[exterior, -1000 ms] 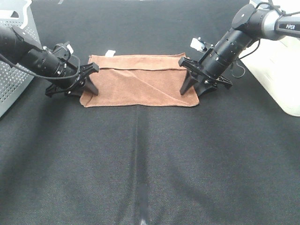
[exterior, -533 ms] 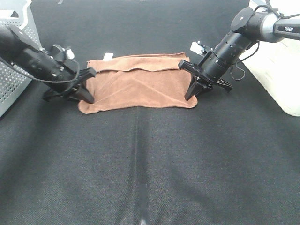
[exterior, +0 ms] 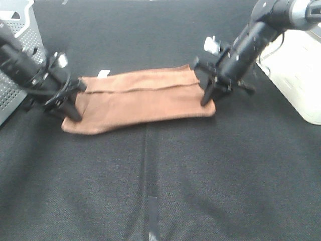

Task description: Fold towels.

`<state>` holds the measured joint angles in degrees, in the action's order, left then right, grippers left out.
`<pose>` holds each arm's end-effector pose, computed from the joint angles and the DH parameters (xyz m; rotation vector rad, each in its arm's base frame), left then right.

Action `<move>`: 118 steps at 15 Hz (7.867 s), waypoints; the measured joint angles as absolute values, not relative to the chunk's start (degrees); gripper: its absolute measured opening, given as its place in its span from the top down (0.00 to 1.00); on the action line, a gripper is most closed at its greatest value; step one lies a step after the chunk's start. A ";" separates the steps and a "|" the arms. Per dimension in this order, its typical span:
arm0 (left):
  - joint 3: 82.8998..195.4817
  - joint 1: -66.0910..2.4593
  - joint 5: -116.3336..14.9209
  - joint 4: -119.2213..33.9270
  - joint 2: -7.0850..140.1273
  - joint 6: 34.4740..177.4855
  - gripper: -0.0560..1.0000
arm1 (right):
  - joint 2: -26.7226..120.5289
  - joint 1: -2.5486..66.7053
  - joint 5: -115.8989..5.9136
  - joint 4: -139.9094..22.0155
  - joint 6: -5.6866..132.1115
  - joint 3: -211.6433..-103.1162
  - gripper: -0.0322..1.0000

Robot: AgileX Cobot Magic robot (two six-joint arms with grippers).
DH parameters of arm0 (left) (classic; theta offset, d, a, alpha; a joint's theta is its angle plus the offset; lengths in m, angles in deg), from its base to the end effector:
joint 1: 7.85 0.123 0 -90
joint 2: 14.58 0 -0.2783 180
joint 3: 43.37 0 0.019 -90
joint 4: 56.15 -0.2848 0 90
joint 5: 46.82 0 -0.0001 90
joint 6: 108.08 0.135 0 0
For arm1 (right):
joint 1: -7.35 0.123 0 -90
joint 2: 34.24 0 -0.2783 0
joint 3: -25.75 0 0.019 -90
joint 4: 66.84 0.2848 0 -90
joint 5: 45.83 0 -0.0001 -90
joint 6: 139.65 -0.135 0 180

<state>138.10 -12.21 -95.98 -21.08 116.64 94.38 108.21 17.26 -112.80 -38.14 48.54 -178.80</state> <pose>0.4231 -0.0912 0.0441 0.0965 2.9710 -0.6888 0.4594 0.1409 0.0551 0.1437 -2.9720 -0.6818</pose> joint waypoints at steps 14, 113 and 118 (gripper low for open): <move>138.90 -12.09 -90.20 -21.88 112.11 91.75 0.93 | 99.33 20.76 -94.99 -38.77 51.35 -167.57 0.97; 176.32 -17.99 -112.71 -36.44 105.06 75.02 0.33 | 95.72 17.32 -115.04 -36.47 53.30 -191.47 0.26; 173.45 -24.53 -116.15 -52.36 94.23 69.92 0.33 | 80.77 17.32 -115.04 -44.55 51.52 -178.92 0.26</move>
<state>173.45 -24.53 -116.15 -52.36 94.23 69.92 80.77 17.32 -115.04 -44.55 51.52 -178.92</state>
